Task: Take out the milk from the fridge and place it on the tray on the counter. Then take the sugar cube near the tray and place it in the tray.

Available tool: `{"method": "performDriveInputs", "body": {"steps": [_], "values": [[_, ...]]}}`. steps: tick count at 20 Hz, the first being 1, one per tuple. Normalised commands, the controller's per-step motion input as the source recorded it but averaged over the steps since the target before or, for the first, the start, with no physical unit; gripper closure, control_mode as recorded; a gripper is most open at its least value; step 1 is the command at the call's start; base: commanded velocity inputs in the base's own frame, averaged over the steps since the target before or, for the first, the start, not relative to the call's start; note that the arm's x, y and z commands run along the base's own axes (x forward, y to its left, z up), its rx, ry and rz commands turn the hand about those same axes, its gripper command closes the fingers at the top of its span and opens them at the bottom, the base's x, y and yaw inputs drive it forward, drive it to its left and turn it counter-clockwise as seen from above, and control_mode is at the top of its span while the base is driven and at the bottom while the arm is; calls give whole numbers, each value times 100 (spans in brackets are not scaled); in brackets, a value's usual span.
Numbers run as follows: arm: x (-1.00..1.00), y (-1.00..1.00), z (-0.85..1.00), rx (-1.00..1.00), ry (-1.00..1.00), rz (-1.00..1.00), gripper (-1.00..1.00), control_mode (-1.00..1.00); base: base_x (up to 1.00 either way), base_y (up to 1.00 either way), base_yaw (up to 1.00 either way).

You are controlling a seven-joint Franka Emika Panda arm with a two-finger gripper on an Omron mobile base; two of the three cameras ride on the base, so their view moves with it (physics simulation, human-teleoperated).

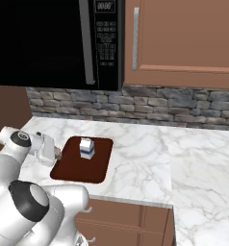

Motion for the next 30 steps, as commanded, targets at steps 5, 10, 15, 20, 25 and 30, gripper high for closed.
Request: {"method": "performDriveInputs", "body": {"steps": [5,10,15,20,25,30], "values": [[0,-47,-3,3,28,0,100,-100,0,0,0],[0,-20,-8,7,24,1,100,-100,0,0,0],[-2,-1,-22,3,0,2,100,-100,0,0,0],[0,0,-28,1,2,3,100,-100,0,0,0],[14,0,-25,5,5,4,100,-100,0,0,0],[21,0,-29,7,10,5,100,-100,0,0,0]]}}
